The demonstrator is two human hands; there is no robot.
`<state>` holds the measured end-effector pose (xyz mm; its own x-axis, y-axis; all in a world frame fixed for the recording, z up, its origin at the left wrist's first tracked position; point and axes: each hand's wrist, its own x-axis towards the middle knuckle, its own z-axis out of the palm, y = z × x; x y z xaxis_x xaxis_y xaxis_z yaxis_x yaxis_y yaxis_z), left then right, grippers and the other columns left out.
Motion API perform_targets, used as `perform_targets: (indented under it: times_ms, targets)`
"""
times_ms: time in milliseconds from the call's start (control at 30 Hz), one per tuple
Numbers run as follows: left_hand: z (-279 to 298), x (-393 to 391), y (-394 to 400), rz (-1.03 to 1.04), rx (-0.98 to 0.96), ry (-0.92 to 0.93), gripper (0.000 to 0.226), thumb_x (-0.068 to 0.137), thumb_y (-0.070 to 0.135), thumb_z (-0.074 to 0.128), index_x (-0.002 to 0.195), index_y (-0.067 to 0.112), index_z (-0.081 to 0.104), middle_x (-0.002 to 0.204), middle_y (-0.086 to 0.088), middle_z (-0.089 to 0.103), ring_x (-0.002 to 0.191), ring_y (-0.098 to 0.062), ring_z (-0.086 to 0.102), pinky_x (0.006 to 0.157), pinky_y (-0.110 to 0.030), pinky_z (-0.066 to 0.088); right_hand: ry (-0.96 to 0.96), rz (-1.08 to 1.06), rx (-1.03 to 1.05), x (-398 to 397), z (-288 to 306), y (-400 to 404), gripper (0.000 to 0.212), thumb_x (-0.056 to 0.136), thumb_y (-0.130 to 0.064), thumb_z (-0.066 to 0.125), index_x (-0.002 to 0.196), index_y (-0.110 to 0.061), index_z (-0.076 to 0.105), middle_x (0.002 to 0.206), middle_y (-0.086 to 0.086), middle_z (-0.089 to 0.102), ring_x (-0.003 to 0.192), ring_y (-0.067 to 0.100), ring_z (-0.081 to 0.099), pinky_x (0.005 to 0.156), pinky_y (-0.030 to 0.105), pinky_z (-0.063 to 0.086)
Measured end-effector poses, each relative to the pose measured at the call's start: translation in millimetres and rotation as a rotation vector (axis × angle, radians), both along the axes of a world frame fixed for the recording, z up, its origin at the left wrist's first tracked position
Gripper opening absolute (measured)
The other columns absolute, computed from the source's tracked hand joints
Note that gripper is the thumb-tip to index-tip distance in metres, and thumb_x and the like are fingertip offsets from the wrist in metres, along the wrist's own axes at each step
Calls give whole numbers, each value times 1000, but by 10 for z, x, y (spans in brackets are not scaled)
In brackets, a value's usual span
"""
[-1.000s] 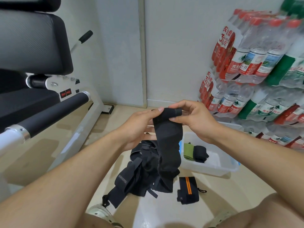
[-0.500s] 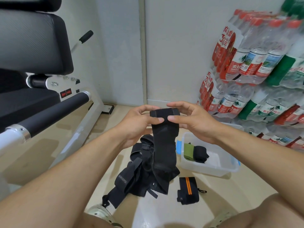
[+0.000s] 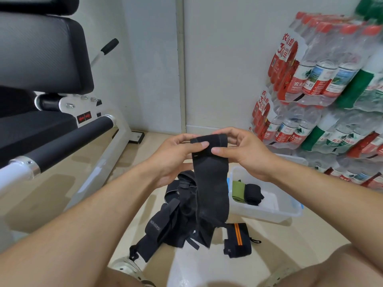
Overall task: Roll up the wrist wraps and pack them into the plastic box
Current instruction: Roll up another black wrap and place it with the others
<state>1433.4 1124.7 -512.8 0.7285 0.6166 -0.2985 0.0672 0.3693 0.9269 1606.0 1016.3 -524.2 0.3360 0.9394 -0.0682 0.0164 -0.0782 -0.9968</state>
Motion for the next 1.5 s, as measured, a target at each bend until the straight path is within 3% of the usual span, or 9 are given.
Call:
perform_targets:
  times_ms: [267, 533, 800, 900, 1000, 1133, 1300, 1367, 1500]
  targets:
    - [36, -23, -37, -118, 19, 90, 27, 95, 35, 67, 111, 15, 76, 104, -6, 78, 92, -21, 75, 85, -35, 58, -46, -18, 73, 1, -23, 22, 37, 79, 9, 79, 103, -18, 72, 102, 4, 77, 94, 22, 75, 81, 31, 60]
    - [9, 0, -9, -26, 1, 33, 13, 93, 14, 70, 106, 11, 70, 91, -6, 77, 84, -23, 74, 83, -40, 59, -65, -9, 53, 14, -39, 29, 45, 75, 11, 81, 109, -17, 73, 113, 6, 76, 105, 23, 73, 88, 31, 58]
    - [-9, -16, 28, -24, 93, 12, 34, 83, -7, 75, 111, 9, 66, 98, -10, 77, 94, -25, 75, 91, -39, 58, 10, 112, -136, 24, -21, 0, 68, 72, -50, 78, 134, -27, 63, 137, -2, 65, 129, 14, 61, 108, 41, 49]
    - [-9, -16, 38, -14, 118, 6, 37, 79, -12, 76, 109, 9, 66, 102, -11, 75, 95, -27, 75, 92, -41, 59, -67, 140, -129, -25, 31, -32, 55, 81, -47, 69, 131, -25, 65, 126, -6, 71, 116, 3, 66, 98, 24, 47]
    - [-7, -19, 42, -11, 127, -1, 38, 78, -14, 76, 105, 11, 67, 110, -13, 73, 96, -25, 74, 85, -38, 60, -112, 112, -90, -39, 72, -37, 52, 81, -44, 70, 128, -22, 66, 122, -5, 73, 111, 2, 67, 98, 21, 45]
    - [-13, -20, 39, 3, 180, 31, 42, 72, -14, 79, 99, 17, 72, 117, -4, 72, 104, -24, 71, 98, -50, 53, -96, 98, -53, -48, 43, -37, 41, 87, -22, 75, 126, -17, 64, 118, 6, 75, 113, 15, 69, 96, 26, 54]
    - [-8, -26, 37, -10, 166, 19, 51, 73, -16, 78, 112, 15, 69, 128, -5, 67, 106, -20, 71, 88, -37, 58, -41, 112, -54, -47, 37, -44, 40, 88, -14, 75, 126, -19, 64, 118, 8, 74, 109, 24, 72, 91, 43, 61]
    - [-12, -30, 48, -14, 121, 19, 55, 74, -9, 81, 120, 17, 67, 129, -6, 67, 111, -20, 70, 85, -37, 59, -98, 107, -52, -49, 38, -53, 40, 87, -12, 77, 124, -22, 65, 118, 1, 73, 106, 17, 72, 86, 39, 62]
    - [3, -54, 11, -87, 62, 83, 44, 85, 18, 80, 127, 17, 64, 117, -5, 73, 93, -15, 74, 77, -35, 59, -73, 65, -1, -43, 28, -49, 40, 84, -6, 78, 120, -19, 65, 119, 3, 72, 105, 22, 73, 81, 41, 63]
